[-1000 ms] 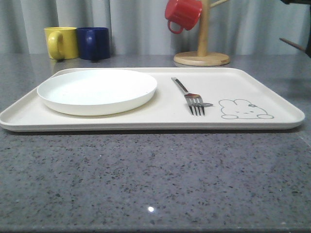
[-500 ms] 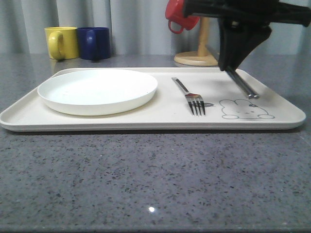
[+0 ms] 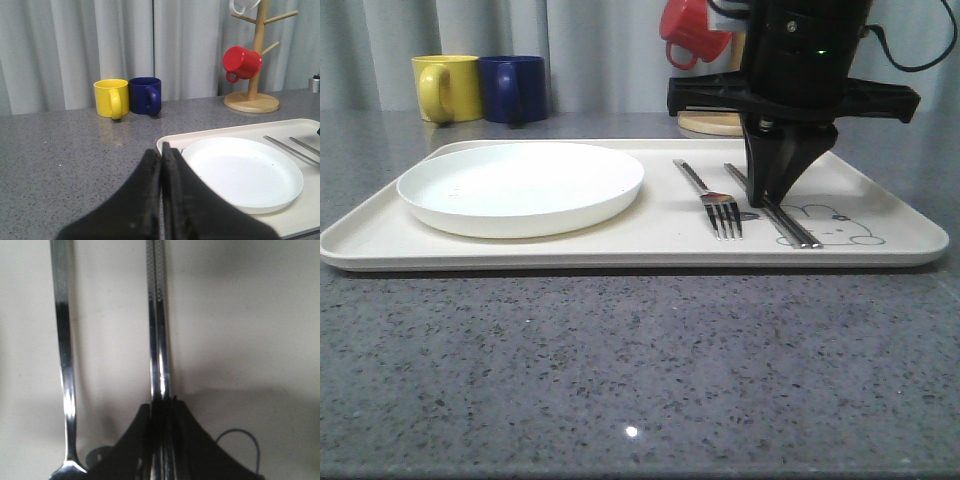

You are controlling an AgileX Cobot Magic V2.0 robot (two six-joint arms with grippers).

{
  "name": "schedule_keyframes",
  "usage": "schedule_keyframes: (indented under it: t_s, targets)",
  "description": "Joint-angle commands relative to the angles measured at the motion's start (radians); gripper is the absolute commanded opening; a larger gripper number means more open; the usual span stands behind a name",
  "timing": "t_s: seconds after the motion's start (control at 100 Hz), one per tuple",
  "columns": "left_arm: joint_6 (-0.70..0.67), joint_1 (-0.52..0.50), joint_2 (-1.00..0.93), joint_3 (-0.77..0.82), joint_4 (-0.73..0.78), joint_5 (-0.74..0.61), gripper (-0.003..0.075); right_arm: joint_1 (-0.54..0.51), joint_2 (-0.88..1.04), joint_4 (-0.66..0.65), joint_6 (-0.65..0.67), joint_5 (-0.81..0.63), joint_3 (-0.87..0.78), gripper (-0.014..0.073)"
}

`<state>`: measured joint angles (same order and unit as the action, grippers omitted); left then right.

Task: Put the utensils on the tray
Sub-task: 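Lower the chopsticks onto the tray next to the fork and release, then move the right gripper back and grasp the silver spoon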

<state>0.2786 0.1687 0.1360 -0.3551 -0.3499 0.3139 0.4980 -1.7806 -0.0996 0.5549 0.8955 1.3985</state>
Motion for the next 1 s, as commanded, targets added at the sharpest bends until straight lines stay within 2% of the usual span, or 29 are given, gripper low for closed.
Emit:
schedule_keyframes:
  t_s: [0.0, 0.18, 0.27, 0.51, 0.63, 0.77, 0.99]
  targets:
    - [-0.003, 0.007, 0.012, -0.028, -0.011, -0.082, -0.0019, -0.001, 0.043, -0.015, 0.005, -0.025, 0.029, 0.0024]
    - [-0.003, 0.007, 0.012, -0.028, -0.011, -0.082, -0.0019, -0.001, 0.049, -0.015, 0.005, -0.023, 0.029, 0.0236]
    - [-0.003, 0.007, 0.012, -0.028, -0.011, -0.082, -0.0019, -0.001, 0.059, -0.015, 0.005, -0.023, 0.029, 0.0296]
    - [-0.003, 0.007, 0.012, -0.028, -0.011, -0.082, -0.0019, -0.008, 0.140, -0.024, 0.003, -0.027, 0.033, 0.0303]
    - [-0.003, 0.007, 0.012, -0.028, -0.011, -0.082, -0.0019, -0.049, 0.204, -0.038, -0.040, -0.018, 0.033, 0.0303]
    - [-0.003, 0.007, 0.012, -0.028, -0.011, -0.082, -0.0019, -0.161, 0.255, -0.035, -0.162, 0.042, 0.033, 0.0303]
    - [-0.003, 0.007, 0.012, -0.028, -0.011, -0.082, -0.0019, -0.418, 0.270, 0.021, -0.413, 0.147, 0.033, 0.0303]
